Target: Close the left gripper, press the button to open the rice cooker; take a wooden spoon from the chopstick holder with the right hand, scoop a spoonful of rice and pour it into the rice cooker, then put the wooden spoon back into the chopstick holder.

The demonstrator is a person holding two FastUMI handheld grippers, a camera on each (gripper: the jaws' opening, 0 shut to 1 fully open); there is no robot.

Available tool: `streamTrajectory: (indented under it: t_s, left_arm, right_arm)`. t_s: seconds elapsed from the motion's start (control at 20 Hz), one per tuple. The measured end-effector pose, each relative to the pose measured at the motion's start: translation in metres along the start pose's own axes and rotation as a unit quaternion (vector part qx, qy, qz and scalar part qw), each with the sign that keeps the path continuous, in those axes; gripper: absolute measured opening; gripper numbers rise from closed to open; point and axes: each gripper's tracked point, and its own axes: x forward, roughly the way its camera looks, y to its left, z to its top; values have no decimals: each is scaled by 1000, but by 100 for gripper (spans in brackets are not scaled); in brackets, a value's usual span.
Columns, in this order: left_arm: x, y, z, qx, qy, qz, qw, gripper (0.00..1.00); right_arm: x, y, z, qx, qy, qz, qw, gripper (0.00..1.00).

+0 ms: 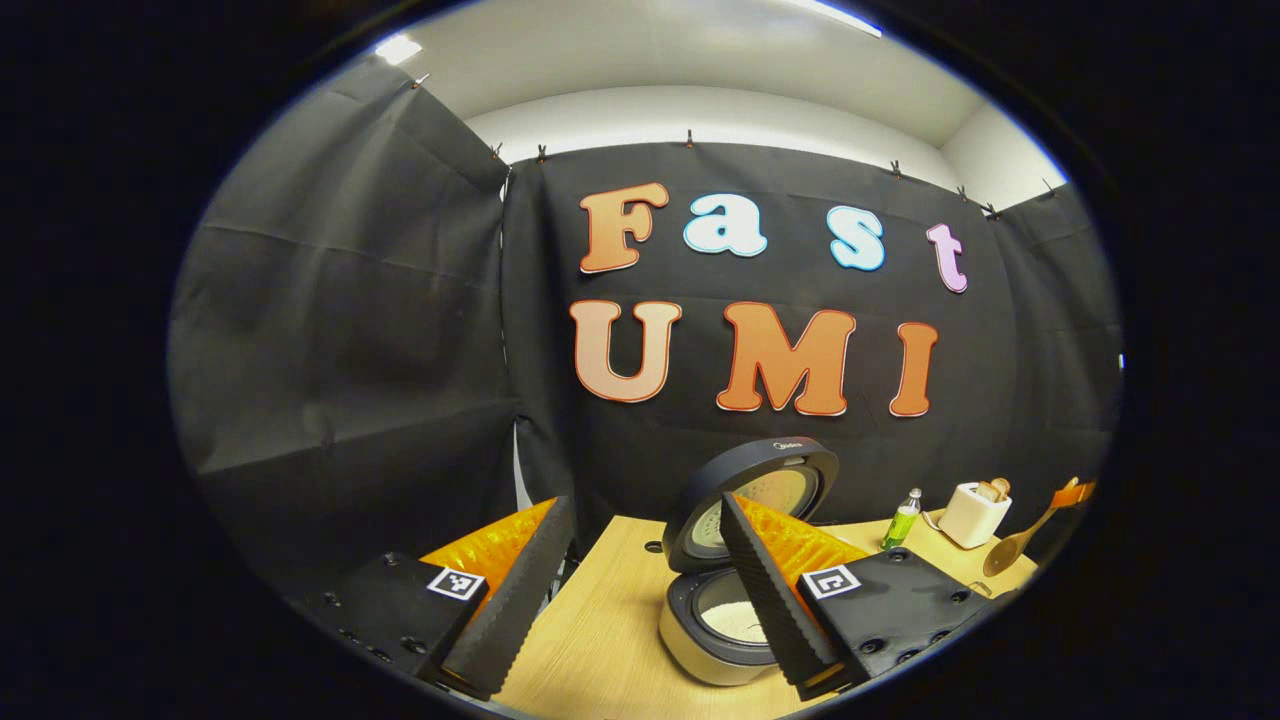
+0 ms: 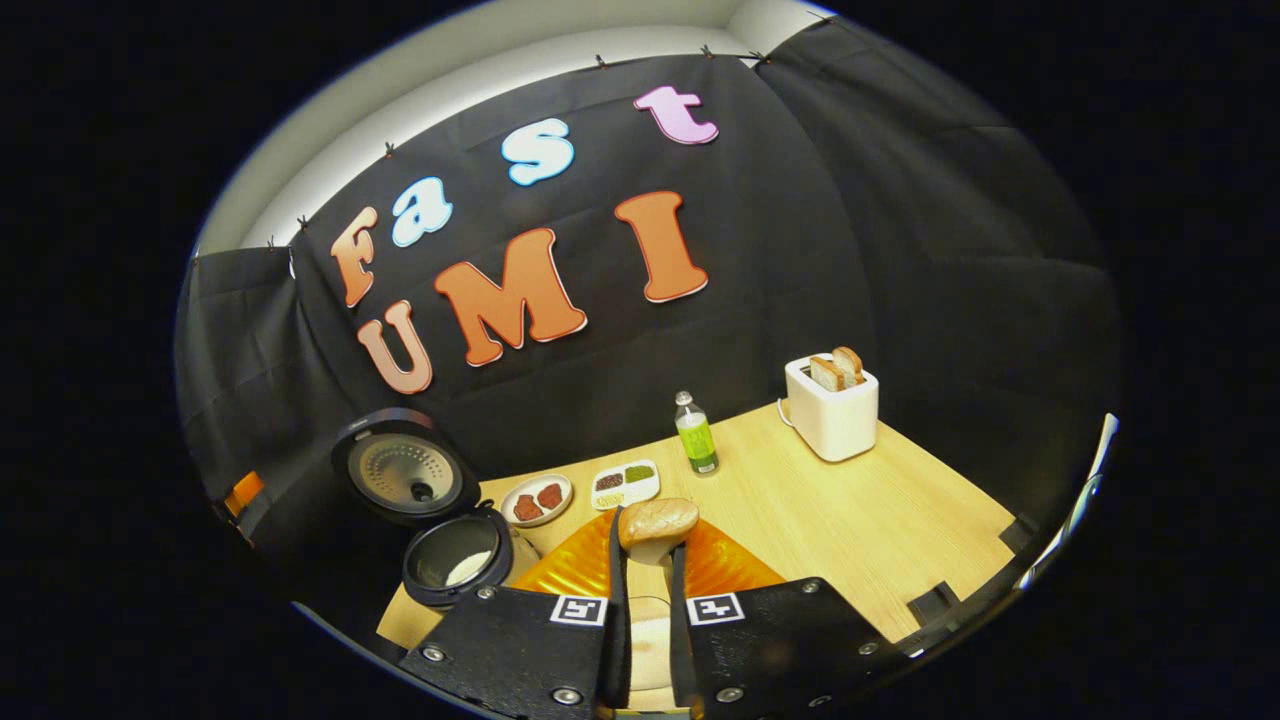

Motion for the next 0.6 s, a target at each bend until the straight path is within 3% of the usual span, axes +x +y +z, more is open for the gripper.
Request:
streamTrajectory:
  t_s: [0.35,0.6]
  left_arm:
    - [-12,-16,1,9,1,19,1000,99]
    - [-26,-9,14,21,-20,63,998,99]
  right_arm:
    - [26,-46,-55,19,68,0,998,15]
    - [46,-58,-96,39,115,17,992,15]
